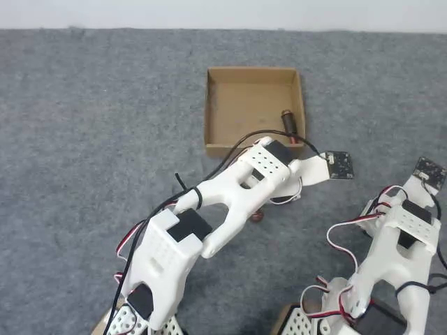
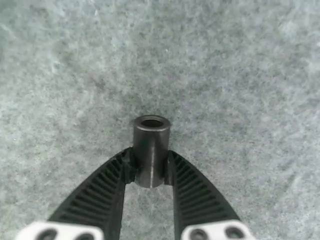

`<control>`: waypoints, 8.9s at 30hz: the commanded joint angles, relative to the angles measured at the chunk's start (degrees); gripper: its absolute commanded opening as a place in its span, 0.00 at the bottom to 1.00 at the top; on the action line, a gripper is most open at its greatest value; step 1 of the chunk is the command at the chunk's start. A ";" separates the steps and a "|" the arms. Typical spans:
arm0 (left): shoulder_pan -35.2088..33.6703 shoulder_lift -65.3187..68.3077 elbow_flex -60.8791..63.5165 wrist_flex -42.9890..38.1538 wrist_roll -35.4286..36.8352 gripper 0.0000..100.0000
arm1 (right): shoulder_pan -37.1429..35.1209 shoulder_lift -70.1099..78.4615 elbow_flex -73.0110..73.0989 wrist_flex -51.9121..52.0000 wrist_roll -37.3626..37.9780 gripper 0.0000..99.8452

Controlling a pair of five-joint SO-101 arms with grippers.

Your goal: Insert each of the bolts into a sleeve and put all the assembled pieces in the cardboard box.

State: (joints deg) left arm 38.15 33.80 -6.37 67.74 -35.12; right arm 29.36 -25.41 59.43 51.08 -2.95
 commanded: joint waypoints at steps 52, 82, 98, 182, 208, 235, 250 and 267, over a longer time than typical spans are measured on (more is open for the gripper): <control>-31.03 -65.23 65.27 -24.70 56.88 0.11 | -0.66 -2.95 0.35 -1.01 0.79 0.01; -32.53 -42.99 51.91 -22.59 56.09 0.08 | -0.66 -2.95 0.44 -0.92 0.79 0.01; -32.53 -27.60 39.43 -15.65 59.78 0.08 | -0.66 -2.95 0.44 -0.84 0.79 0.01; -38.51 -27.08 39.69 -15.82 49.14 0.01 | -57.36 38.37 13.45 -141.32 8.09 0.01; -38.59 -27.08 38.99 -16.62 49.32 0.01 | -71.60 36.35 35.08 -149.67 3.78 0.01; -31.56 -70.33 33.89 -11.78 49.14 0.01 | -71.25 36.35 34.99 -149.67 3.78 0.01; -21.01 -96.62 65.45 -46.15 49.58 0.01 | -69.93 36.35 34.99 -149.67 3.78 0.01; -15.91 -118.15 81.45 -40.18 49.58 0.01 | -69.67 36.35 34.99 -149.67 3.78 0.01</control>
State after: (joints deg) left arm 19.34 -78.46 74.33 27.38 14.46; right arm -41.41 13.54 92.66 -98.73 1.36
